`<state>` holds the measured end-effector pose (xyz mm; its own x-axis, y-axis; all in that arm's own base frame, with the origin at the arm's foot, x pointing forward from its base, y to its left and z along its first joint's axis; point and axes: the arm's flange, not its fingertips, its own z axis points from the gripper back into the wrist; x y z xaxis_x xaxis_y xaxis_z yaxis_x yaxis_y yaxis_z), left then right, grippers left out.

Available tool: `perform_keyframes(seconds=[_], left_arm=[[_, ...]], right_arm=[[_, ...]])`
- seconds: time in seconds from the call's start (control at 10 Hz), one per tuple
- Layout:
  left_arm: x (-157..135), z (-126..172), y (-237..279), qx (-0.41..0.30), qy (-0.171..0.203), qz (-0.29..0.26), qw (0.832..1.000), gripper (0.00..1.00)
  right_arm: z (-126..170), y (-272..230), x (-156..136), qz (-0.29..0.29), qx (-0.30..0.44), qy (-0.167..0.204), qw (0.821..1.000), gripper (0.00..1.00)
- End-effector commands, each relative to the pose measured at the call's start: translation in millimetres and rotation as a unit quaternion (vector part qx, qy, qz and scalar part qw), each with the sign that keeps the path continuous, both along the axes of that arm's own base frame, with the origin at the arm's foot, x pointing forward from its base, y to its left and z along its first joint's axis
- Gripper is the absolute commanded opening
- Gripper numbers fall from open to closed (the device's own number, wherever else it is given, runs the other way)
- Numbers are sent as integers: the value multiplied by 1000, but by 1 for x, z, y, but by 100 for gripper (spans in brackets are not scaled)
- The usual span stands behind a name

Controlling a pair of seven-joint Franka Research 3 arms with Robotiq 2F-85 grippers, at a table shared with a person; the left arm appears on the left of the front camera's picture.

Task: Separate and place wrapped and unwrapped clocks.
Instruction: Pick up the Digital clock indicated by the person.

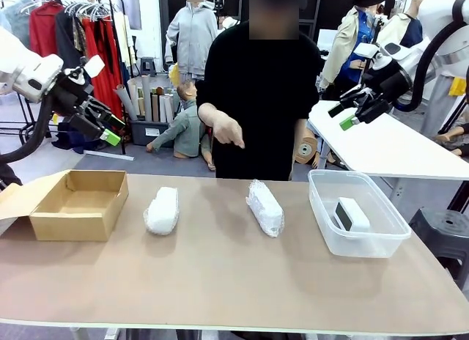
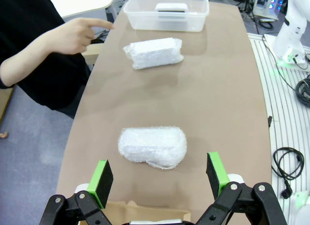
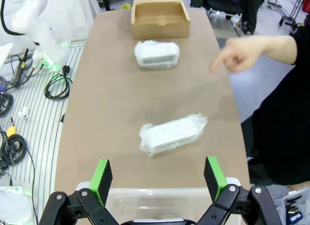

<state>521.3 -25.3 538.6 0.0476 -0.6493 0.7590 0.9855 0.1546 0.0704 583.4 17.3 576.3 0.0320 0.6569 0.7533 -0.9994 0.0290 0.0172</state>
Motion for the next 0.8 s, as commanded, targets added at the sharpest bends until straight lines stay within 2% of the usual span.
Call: perform_keyframes(seconds=[0.0, 0.7], left_arm=[[0, 2, 0, -3, 0, 3, 1000, 100], [0, 2, 0, -3, 0, 3, 1000, 100]], right_arm=[[2, 0, -1, 2, 0, 0, 1000, 100], [2, 0, -1, 2, 0, 0, 1000, 100]])
